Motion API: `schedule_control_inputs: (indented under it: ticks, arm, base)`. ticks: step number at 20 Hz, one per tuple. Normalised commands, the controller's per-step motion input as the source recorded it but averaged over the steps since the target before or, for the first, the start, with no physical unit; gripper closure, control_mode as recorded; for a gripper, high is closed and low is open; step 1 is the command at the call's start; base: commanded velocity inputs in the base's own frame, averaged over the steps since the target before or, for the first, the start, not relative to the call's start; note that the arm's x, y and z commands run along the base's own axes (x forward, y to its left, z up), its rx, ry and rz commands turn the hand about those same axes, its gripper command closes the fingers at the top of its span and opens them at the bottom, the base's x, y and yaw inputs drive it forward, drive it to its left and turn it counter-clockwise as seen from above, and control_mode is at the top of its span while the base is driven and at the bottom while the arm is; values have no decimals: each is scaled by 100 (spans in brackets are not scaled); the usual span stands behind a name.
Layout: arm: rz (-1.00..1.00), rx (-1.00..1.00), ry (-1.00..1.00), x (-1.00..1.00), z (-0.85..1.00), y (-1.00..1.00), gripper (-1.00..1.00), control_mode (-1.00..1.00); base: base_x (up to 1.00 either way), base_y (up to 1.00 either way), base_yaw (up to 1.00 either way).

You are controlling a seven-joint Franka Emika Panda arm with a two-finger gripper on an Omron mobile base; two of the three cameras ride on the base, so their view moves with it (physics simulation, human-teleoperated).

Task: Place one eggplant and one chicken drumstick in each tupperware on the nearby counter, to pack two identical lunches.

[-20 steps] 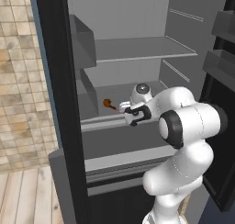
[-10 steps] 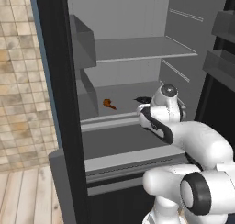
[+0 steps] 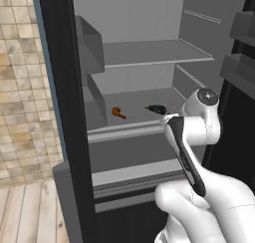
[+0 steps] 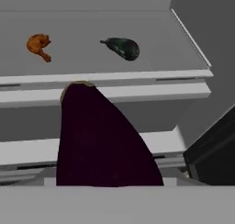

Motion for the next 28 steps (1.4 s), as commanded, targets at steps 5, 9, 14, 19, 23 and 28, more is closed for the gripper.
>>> schedule_control_inputs:
  ticks: [5, 9, 14, 19, 23, 28]
  arm:
    - [6, 0, 0, -97, 39, 24, 100, -100]
    - [9, 0, 0, -81, 51, 31, 100, -100]
    - [8, 0, 0, -62, 40, 30, 100, -100]
    - [3, -1, 0, -46, 5, 5, 100, 100]
    - [0, 0, 0, 0, 0, 0, 100, 100]
    - [0, 0, 0, 0, 0, 0, 100, 100]
  base:
    - [0, 0, 0]
    - [0, 0, 0]
    - [0, 0, 0]
    - [-40, 0, 1]
    - [-100, -2, 0]
    - [-100, 0, 0]
